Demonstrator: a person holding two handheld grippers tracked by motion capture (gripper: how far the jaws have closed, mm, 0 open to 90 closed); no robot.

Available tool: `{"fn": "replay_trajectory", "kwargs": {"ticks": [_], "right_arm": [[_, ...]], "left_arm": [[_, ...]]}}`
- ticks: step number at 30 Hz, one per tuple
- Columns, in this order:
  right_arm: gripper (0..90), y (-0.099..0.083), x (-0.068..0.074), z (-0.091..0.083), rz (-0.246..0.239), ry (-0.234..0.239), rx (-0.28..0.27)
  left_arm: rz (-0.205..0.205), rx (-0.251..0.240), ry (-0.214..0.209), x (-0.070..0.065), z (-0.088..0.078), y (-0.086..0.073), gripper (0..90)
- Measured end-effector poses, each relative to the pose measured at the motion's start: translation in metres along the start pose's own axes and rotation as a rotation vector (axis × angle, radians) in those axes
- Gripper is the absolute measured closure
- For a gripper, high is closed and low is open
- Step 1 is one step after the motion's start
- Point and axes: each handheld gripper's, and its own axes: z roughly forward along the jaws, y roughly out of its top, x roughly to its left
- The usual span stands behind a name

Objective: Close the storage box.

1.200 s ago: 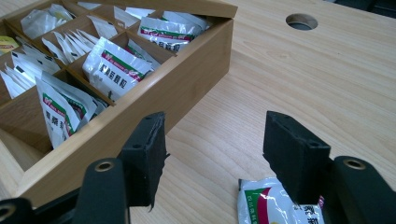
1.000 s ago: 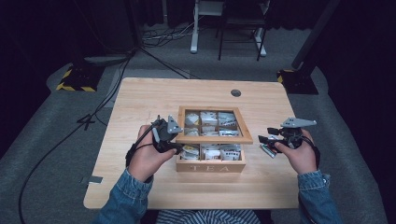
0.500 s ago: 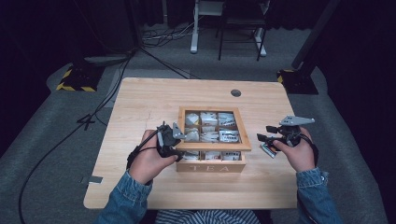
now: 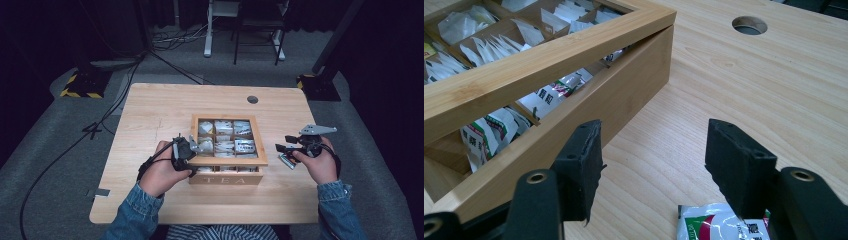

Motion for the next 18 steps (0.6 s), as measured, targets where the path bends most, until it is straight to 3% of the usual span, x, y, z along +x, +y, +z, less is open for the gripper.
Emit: {"fn": "replay_trajectory", "kwargs": {"ticks": [12, 14, 16, 18], "right_arm": [[40.9, -0.0030, -0.0012, 0.0017, 0.007, -0.001, 0.010], [40.9, -0.0030, -0.0012, 0.0015, 0.007, -0.002, 0.011], [40.9, -0.0033, -0.0012, 0.0014, 0.010, -0.002, 0.010], [40.9, -0.0035, -0.0013, 0.0018, 0.008, -0.001, 0.012]], "left_arm": [[0.001, 0.026, -0.027, 0.0008, 0.0024, 0.0005, 46.8], [-0.009, 0.037, -0.046, 0.0004, 0.0017, 0.0006, 45.7], [-0.023, 0.082, -0.081, 0.0007, 0.0004, 0.0005, 43.6], [-0.020, 0.091, -0.086, 0.0008, 0.0009, 0.0003, 43.2]]}}
